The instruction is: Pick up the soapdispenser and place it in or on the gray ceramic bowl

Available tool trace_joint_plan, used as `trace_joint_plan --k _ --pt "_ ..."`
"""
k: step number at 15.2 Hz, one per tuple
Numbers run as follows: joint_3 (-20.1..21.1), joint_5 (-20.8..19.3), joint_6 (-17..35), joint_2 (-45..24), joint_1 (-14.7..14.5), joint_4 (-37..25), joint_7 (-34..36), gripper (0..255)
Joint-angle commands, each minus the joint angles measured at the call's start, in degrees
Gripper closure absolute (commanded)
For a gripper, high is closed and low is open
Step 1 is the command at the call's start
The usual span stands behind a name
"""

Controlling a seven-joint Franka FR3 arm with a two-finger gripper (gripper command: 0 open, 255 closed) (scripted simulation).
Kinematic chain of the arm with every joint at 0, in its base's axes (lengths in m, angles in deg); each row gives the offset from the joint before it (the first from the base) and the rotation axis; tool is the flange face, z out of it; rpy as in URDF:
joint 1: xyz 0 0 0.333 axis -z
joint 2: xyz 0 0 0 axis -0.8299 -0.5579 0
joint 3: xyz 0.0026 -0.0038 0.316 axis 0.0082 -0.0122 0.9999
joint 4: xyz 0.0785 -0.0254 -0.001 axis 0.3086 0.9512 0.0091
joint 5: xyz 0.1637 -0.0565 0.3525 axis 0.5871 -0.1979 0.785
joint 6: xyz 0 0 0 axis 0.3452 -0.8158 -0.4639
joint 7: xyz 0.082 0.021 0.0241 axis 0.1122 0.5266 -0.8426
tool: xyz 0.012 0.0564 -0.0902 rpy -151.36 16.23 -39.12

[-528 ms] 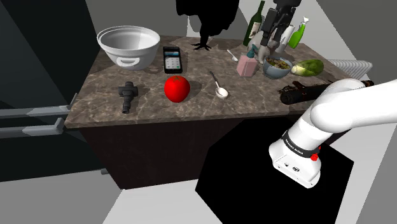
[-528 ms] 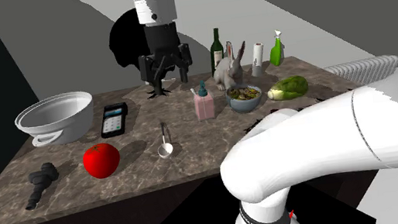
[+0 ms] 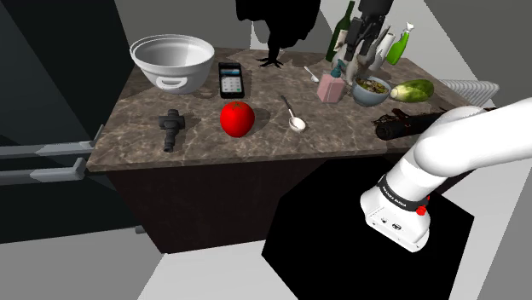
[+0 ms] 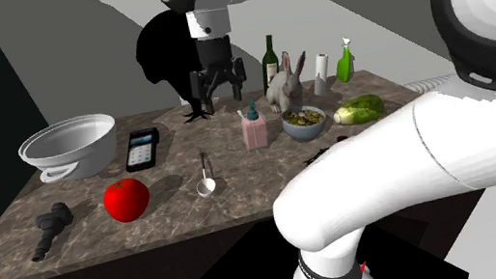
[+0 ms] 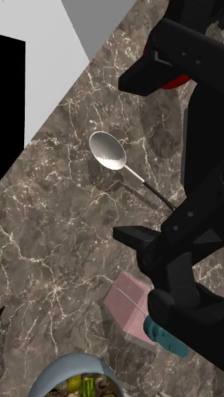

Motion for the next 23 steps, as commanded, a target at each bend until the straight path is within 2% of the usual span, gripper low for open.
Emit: trace_joint_plan --k 1,7,12,23 --pt "-1.9 -1.2 2.1 -3.5 0.7 -1.2 -2.3 0" --pt "-7.2 -3.5 7.7 -14.0 2.3 -5.7 -8.5 0" --pt "-11.2 -3.6 11.5 -23.8 3.3 -11.4 -13.8 0" --pt "-16.8 1.5 15.0 -47.1 6.9 -29.6 -25.8 0"
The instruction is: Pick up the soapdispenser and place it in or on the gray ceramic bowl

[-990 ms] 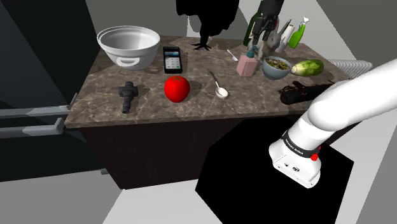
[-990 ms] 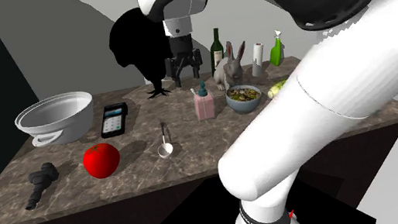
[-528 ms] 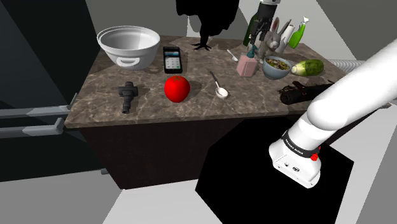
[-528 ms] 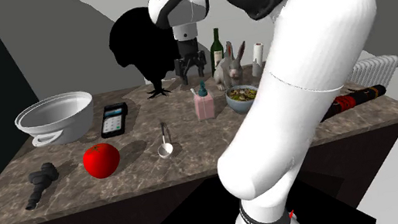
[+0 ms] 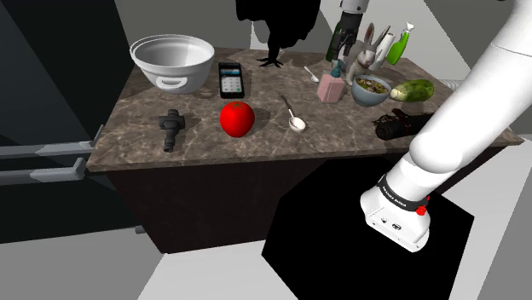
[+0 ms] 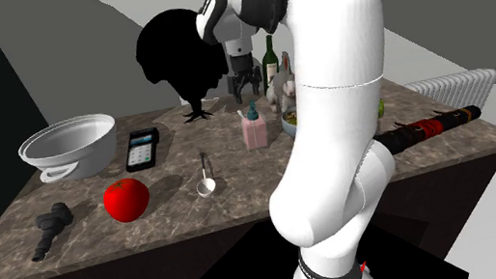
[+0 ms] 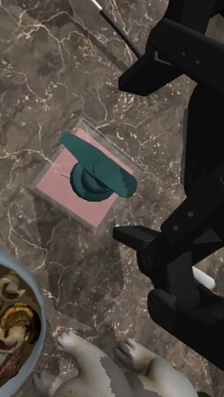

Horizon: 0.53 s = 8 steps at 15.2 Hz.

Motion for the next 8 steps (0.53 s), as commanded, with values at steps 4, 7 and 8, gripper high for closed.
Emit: trace_joint_plan --k 4,7,8 --pt "-0.3 0.8 2.7 -2.7 0.6 0.2 -1.2 0" --pt "-0.2 1.1 4.9 -3.2 0.6 1.9 -1.4 0" --pt "-0.2 1.1 5.3 -3.3 0.7 2.2 -1.4 0"
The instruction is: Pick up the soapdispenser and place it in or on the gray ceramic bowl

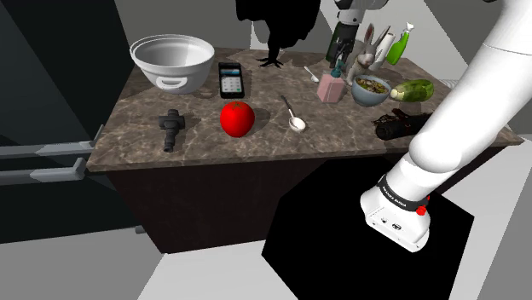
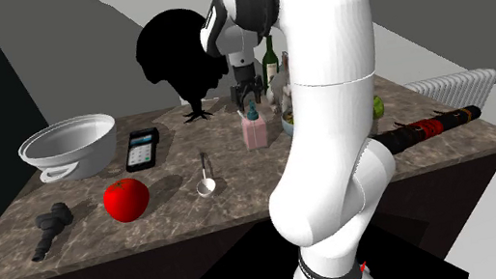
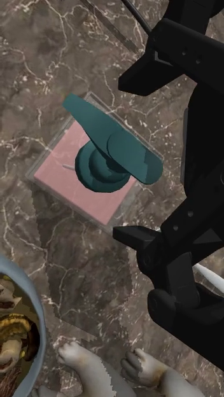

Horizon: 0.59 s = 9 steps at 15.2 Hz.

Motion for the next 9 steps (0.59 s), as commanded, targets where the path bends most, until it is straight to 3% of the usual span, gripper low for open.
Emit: trace_joint_plan --k 1,7,8,9 --pt "0.0 0.1 0.6 -0.3 0.0 0.3 -0.1 0" --pt "0.0 0.1 0.6 -0.3 0.0 0.3 -0.1 0" --pt "0.0 0.1 0.6 -0.3 0.0 0.3 -0.1 255" --pt "0.0 0.1 0.6 -0.3 0.0 0.3 -0.1 255"
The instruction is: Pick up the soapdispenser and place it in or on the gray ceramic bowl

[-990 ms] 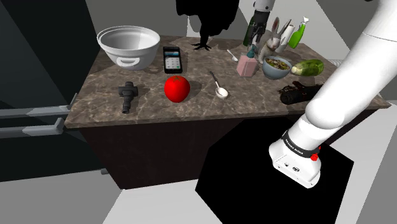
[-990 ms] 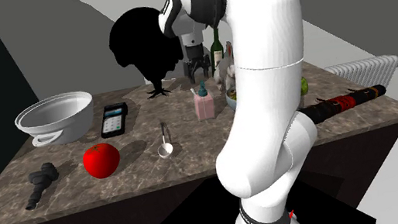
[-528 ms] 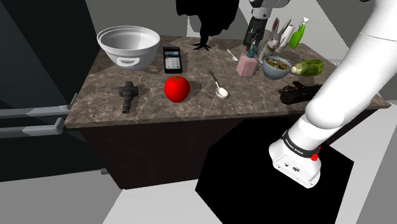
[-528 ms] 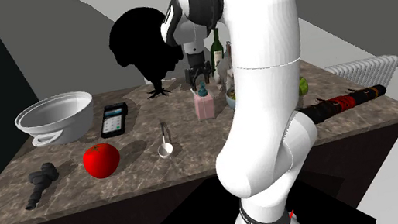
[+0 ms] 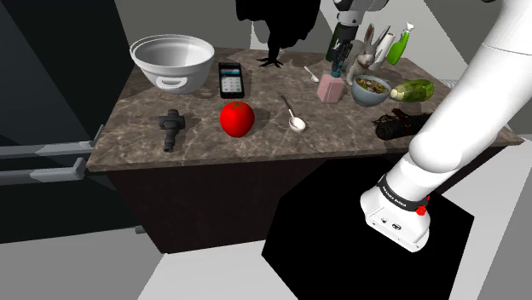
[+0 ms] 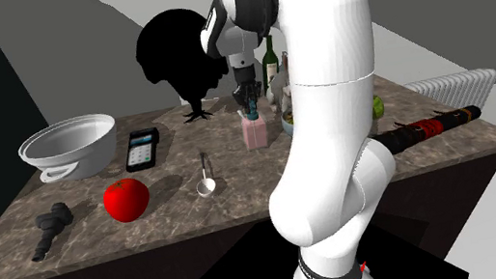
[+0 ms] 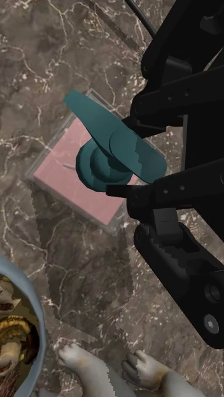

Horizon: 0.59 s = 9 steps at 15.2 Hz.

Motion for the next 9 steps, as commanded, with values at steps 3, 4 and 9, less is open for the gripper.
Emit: trace_joint_plan --k 3,4,9 --pt "0.0 0.0 0.0 0.0 0.0 0.0 0.0 255" --pt "0.0 0.0 0.0 0.0 0.0 0.0 0.0 255" --pt "0.0 -0.1 -0.7 0.3 0.0 -0.4 0.1 255"
